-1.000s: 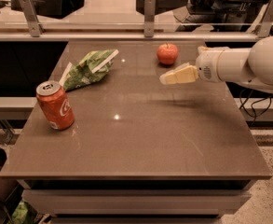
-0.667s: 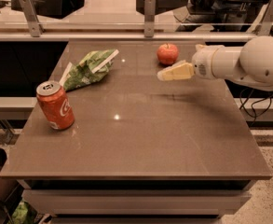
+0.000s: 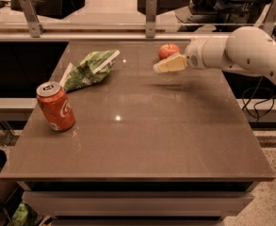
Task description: Move apple near coke can
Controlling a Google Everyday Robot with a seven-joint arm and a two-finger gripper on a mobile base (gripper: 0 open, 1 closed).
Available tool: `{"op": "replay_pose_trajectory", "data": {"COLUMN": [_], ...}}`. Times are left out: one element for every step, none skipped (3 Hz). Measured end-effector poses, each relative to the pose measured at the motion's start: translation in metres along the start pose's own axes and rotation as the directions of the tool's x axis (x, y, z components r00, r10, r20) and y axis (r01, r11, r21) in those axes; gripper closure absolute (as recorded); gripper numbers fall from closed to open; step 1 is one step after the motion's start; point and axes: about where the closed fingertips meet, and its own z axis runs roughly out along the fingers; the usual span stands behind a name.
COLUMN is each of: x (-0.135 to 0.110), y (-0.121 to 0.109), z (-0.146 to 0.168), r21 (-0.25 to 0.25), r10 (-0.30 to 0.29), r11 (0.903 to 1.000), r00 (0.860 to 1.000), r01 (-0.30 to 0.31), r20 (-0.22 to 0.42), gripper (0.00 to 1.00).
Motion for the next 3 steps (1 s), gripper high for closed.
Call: {"op": "replay_pose_trajectory", "data": {"x": [-0.002,-0.002,0.0], "y": [-0.009,-0.015,-0.019], "z": [0.02,0.037,0.049], "r21": [-0.01,-0.025,-0.038], "r10": [0.0,0.014,0.031], "r11": [0.9999,0.9996,0.9988], "r00": [1.0,1.0,0.999], "r01": [0.0,-0.014,-0.03], "r20": [0.006,0.016,0.027], "gripper": [0.0,0.0,0.0]}}
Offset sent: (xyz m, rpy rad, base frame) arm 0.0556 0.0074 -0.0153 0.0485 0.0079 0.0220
